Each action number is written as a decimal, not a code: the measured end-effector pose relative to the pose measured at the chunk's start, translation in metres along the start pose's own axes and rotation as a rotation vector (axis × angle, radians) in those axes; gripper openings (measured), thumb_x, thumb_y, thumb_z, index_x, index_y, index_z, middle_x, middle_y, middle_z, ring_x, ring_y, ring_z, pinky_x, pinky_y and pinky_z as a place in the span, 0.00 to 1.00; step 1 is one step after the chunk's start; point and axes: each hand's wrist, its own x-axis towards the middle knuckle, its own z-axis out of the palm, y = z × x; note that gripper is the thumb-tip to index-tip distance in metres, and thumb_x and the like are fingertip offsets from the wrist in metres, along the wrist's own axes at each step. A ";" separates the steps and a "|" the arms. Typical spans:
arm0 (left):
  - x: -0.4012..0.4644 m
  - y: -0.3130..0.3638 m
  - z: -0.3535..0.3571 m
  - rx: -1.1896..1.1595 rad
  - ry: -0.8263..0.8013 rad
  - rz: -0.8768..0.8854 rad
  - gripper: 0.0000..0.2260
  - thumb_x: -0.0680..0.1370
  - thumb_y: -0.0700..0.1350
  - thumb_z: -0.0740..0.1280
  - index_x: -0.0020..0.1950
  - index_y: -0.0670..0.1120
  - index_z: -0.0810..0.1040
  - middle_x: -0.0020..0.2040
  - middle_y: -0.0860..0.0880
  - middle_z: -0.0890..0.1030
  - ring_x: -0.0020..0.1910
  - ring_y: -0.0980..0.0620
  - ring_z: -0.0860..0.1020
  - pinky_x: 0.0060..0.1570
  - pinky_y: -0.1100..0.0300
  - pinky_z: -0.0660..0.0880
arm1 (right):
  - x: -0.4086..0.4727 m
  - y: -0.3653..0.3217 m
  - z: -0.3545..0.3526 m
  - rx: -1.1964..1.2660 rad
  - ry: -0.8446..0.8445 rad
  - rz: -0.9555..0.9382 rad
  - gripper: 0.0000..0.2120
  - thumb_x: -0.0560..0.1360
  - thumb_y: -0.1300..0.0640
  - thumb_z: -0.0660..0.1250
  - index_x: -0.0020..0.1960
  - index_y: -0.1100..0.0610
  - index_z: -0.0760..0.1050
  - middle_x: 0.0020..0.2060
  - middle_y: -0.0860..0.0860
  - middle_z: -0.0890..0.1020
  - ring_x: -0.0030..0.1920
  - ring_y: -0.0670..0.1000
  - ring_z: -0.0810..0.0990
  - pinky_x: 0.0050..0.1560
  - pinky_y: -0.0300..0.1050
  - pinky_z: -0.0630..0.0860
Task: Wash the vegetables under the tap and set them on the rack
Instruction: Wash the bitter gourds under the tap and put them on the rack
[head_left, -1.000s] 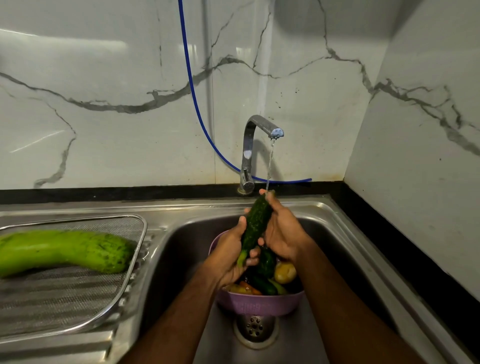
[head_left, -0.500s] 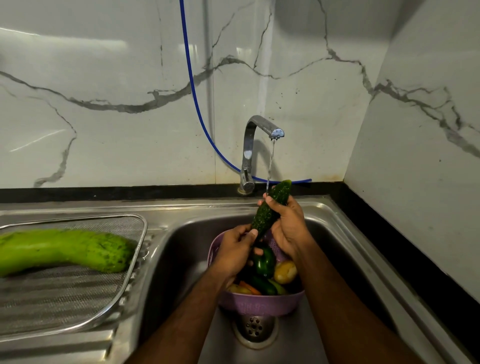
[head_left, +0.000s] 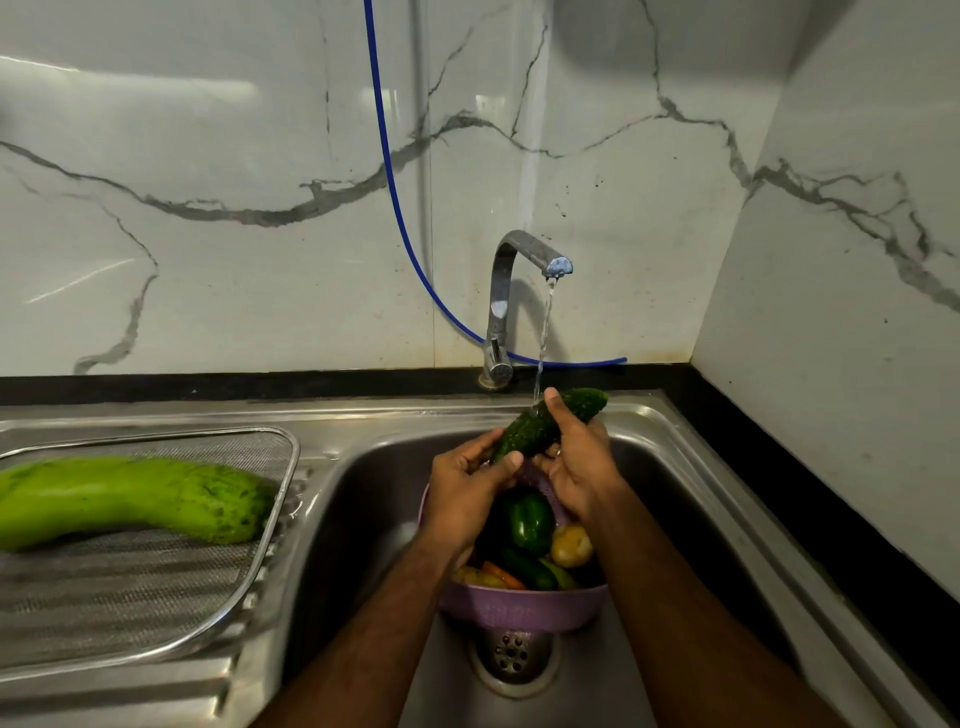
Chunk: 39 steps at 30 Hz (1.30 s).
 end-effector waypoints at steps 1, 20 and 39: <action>0.001 -0.001 0.002 -0.032 0.000 -0.021 0.13 0.77 0.35 0.70 0.61 0.45 0.81 0.52 0.44 0.87 0.49 0.47 0.85 0.55 0.52 0.81 | 0.001 -0.001 -0.001 0.052 0.009 -0.015 0.28 0.76 0.55 0.75 0.71 0.56 0.69 0.59 0.61 0.82 0.56 0.60 0.84 0.48 0.58 0.85; 0.006 -0.011 0.006 -0.039 0.092 -0.015 0.06 0.77 0.32 0.70 0.52 0.38 0.84 0.42 0.39 0.86 0.39 0.47 0.82 0.44 0.59 0.81 | -0.004 0.006 0.002 -0.082 -0.295 -0.030 0.39 0.71 0.82 0.66 0.72 0.52 0.59 0.47 0.60 0.85 0.43 0.58 0.87 0.38 0.53 0.79; -0.005 -0.001 0.009 0.230 0.073 0.124 0.13 0.74 0.33 0.72 0.58 0.41 0.83 0.46 0.44 0.87 0.43 0.48 0.85 0.42 0.58 0.82 | -0.007 0.000 0.005 -0.045 -0.199 0.006 0.30 0.75 0.66 0.74 0.72 0.55 0.67 0.57 0.60 0.83 0.50 0.57 0.86 0.51 0.64 0.83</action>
